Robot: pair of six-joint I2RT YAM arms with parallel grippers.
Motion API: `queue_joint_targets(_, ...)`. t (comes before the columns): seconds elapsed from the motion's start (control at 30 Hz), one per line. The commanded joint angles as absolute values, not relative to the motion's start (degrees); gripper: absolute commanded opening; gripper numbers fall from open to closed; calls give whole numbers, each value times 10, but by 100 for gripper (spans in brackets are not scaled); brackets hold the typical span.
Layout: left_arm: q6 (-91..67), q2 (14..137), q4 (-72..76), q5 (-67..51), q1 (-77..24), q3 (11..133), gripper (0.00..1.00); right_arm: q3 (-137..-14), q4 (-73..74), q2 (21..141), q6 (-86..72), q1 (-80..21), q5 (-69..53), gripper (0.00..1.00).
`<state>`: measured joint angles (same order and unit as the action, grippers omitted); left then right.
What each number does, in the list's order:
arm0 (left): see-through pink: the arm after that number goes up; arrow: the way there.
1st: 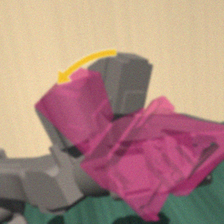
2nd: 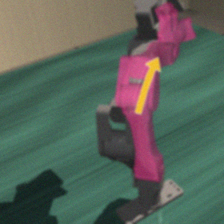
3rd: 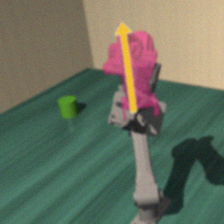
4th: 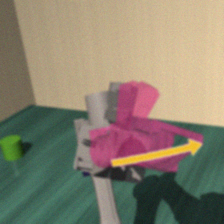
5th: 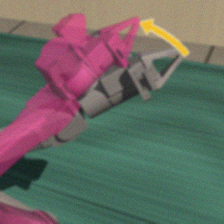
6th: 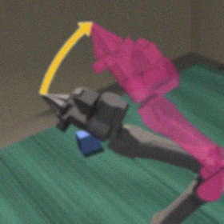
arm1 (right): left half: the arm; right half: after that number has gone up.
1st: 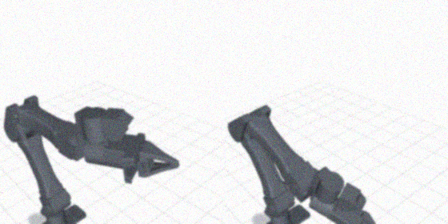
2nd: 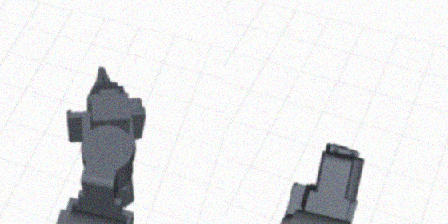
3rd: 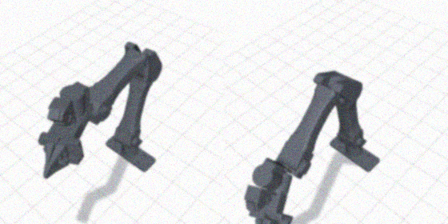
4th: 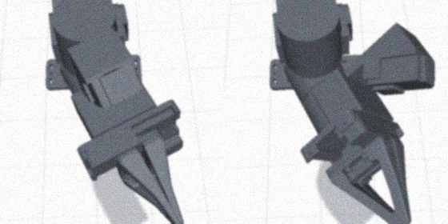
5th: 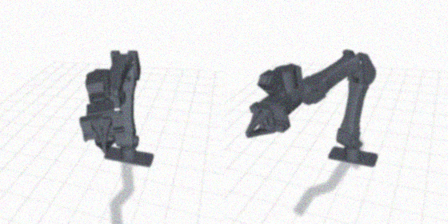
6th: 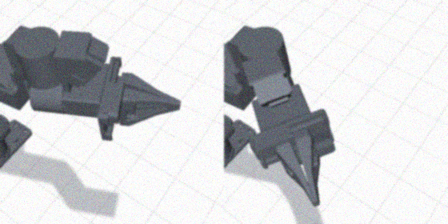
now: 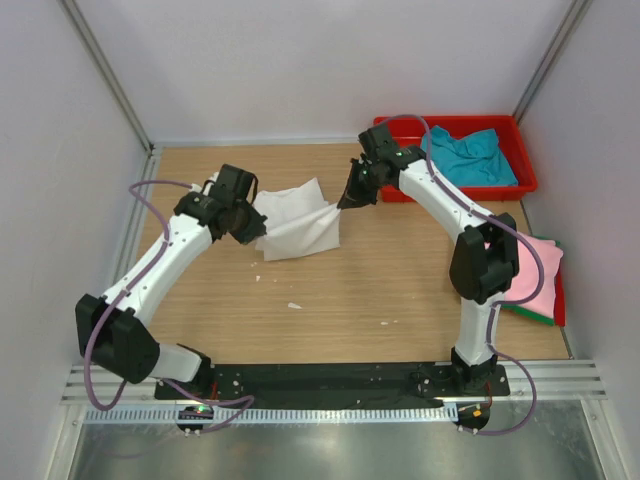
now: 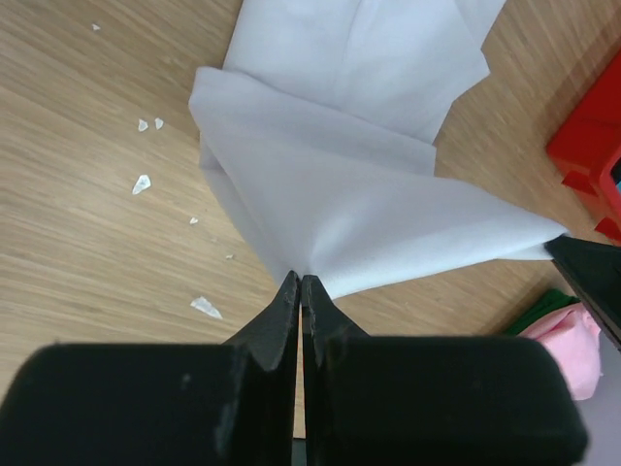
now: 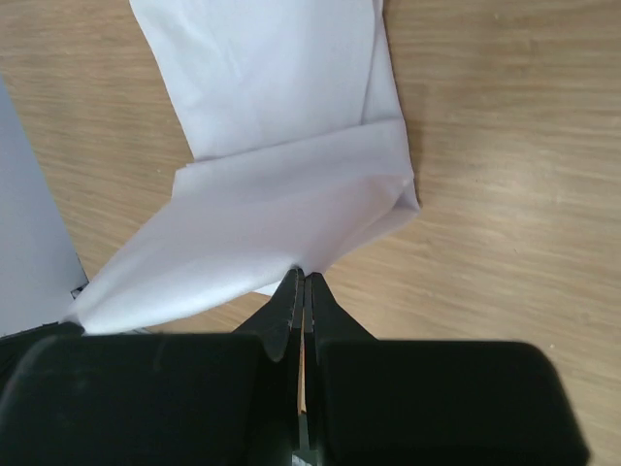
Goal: Fold and stack the t-shirts
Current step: Fold the tshirt
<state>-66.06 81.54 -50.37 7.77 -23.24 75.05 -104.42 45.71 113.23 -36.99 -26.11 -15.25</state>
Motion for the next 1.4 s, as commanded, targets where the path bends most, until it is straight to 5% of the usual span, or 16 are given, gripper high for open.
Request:
queue_joint_targets(0.0, -656, 758, -511, 90, -277, 704, 0, -993, 441, 1048, -374, -258, -138, 1)
queue_joint_targets(0.5, -877, 629, -570, 219, -550, 576, 0, -660, 436, 764, -400, -274, -124, 1)
queue_joint_targets(0.7, -936, 622, -625, 259, -635, 621, 0, -648, 453, 697, -410, -284, -121, 1)
queue_joint_targets(1.0, -948, 595, -623, 281, -596, 635, 0, -779, 475, 777, -384, -288, -65, 1)
queue_joint_targets(1.37, -849, 640, -519, 170, -395, 604, 0, -922, 462, 977, -345, -288, -76, 1)
